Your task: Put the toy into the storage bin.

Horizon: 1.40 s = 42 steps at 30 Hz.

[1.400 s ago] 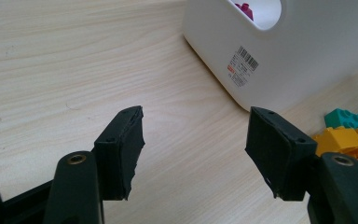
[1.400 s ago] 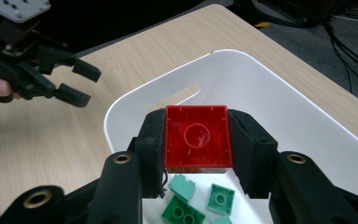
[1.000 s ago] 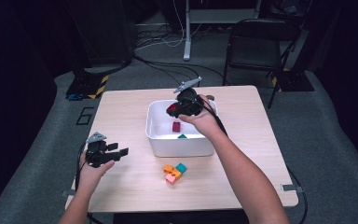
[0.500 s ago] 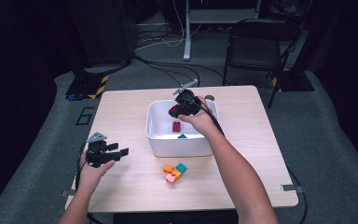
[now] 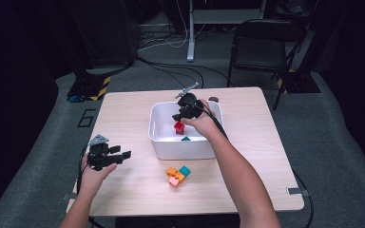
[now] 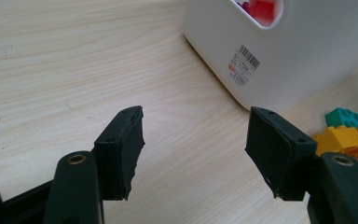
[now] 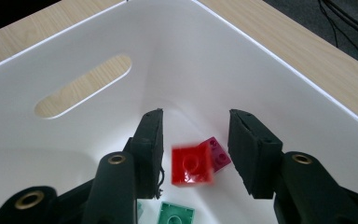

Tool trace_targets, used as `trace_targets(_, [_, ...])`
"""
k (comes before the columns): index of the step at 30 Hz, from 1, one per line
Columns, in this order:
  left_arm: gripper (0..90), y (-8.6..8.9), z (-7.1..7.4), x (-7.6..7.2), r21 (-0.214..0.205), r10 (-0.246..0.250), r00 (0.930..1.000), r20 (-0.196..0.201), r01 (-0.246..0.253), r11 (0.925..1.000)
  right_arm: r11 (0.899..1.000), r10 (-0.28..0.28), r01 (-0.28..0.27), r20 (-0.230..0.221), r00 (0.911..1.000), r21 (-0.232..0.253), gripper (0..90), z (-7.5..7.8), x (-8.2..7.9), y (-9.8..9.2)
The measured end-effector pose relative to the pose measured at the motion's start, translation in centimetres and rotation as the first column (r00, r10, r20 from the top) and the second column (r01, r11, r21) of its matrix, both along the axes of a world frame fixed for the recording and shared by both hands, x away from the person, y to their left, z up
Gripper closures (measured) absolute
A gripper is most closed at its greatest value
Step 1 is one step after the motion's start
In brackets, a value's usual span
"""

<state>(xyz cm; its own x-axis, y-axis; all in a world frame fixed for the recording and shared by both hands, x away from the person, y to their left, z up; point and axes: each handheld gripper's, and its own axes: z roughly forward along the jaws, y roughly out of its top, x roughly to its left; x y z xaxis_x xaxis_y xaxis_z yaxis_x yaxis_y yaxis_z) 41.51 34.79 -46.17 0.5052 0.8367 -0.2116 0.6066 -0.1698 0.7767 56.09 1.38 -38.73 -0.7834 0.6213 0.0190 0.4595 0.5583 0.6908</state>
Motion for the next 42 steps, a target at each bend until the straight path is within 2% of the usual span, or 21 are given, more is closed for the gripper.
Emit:
trace_targets(5, [35.9, 0.0, 0.0, 0.0, -0.001, 0.002, 1.0000, 0.002, -0.002, 1.0000, 1.000, 0.009, -0.009, 0.020, 0.9998, 0.012, 54.6, 0.8, -0.6, -0.3])
trace_targets(6, [35.9, 0.0, 0.0, 0.0, -0.001, 0.002, 1.0000, 0.000, -0.002, 1.0000, 0.999, 0.014, -0.015, 0.028, 0.9995, 0.030, 53.8, 1.5, -1.2, -0.6])
trace_targets(10, [35.9, 0.0, 0.0, 0.0, 0.004, 0.000, 1.0000, -0.002, 0.000, 1.0000, 0.999, 0.020, -0.022, 0.048, 0.9987, 0.038, 52.8, 2.5, -2.1, -0.9])
trace_targets(11, [35.9, -0.1, 0.0, 0.0, 0.005, -0.002, 1.0000, -0.004, 0.002, 1.0000, 0.999, 0.032, -0.033, 0.073, 0.9968, 0.018, 52.6, 3.2, -3.0, -1.1])
trace_targets(16, [35.9, -0.2, -0.1, 0.0, 0.005, 0.004, 1.0000, 0.001, -0.004, 1.0000, 0.998, 0.055, -0.057, 0.086, 0.9948, 0.020, 51.7, 4.2, -4.6, -1.7])
trace_targets(17, [35.9, -0.2, -0.1, 0.0, 0.005, 0.005, 1.0000, 0.000, -0.005, 1.0000, 0.998, 0.055, -0.059, 0.087, 0.9947, 0.034, 51.4, 4.7, -5.4, -1.9])
trace_targets(21, [35.9, -0.2, 0.0, 0.0, 0.006, 0.004, 1.0000, 0.001, -0.004, 1.0000, 0.996, 0.065, -0.070, 0.093, 0.9935, 0.047, 51.3, 5.3, -6.3, -2.2])
trace_targets(24, [35.9, -0.2, 0.0, -0.1, 0.004, 0.001, 1.0000, 0.000, -0.001, 1.0000, 0.994, 0.082, -0.089, 0.108, 0.9908, 0.063, 51.3, 5.8, -7.5, -2.6])
trace_targets(25, [35.9, -0.1, 0.0, -0.1, -0.001, 0.004, 1.0000, -0.002, -0.004, 1.0000, 0.992, 0.093, -0.103, 0.128, 0.9874, 0.069, 51.3, 6.0, -8.4, -3.1])
trace_targets(26, [35.9, -0.1, 0.0, -0.1, -0.001, 0.004, 1.0000, -0.002, -0.004, 1.0000, 0.992, 0.093, -0.103, 0.128, 0.9874, 0.069, 51.3, 6.0, -8.4, -3.1])
trace_targets(27, [35.9, -0.1, 0.0, -0.1, 0.000, 0.005, 1.0000, -0.002, -0.005, 1.0000, 0.992, 0.101, -0.110, 0.127, 0.9867, 0.067, 51.3, 6.0, -9.5, -3.5])
trace_targets(31, [35.9, -0.1, 0.0, -0.1, 0.002, 0.005, 1.0000, -0.005, -0.005, 1.0000, 0.991, 0.106, -0.116, 0.131, 0.9857, 0.069, 51.3, 5.8, -10.6, -4.1])
trace_targets(32, [35.9, -0.1, 0.0, -0.1, 0.001, 0.005, 1.0000, -0.005, -0.005, 1.0000, 0.990, 0.107, -0.117, 0.133, 0.9853, 0.077, 51.3, 5.5, -11.3, -4.6])
trace_targets(35, [35.9, -0.3, -0.1, -0.1, 0.004, 0.003, 1.0000, -0.006, -0.003, 1.0000, 0.989, 0.110, -0.122, 0.140, 0.9840, 0.080, 51.3, 5.2, -12.0, -5.1])
trace_targets(38, [35.9, -0.4, -0.1, 0.0, 0.005, 0.001, 1.0000, -0.009, -0.001, 1.0000, 0.991, 0.106, -0.116, 0.150, 0.9829, 0.062, 51.3, 4.7, -12.9, -5.4])
trace_targets(40, [35.9, -0.4, -0.1, 0.0, 0.005, -0.001, 1.0000, -0.006, 0.001, 1.0000, 0.991, 0.109, -0.119, 0.150, 0.9828, 0.065, 51.3, 4.5, -13.2, -5.5])
trace_targets(42, [35.9, -0.3, -0.1, -0.1, 0.005, 0.001, 1.0000, -0.008, -0.001, 1.0000, 0.990, 0.106, -0.119, 0.146, 0.9836, 0.081, 51.3, 3.7, -14.1, -5.7])
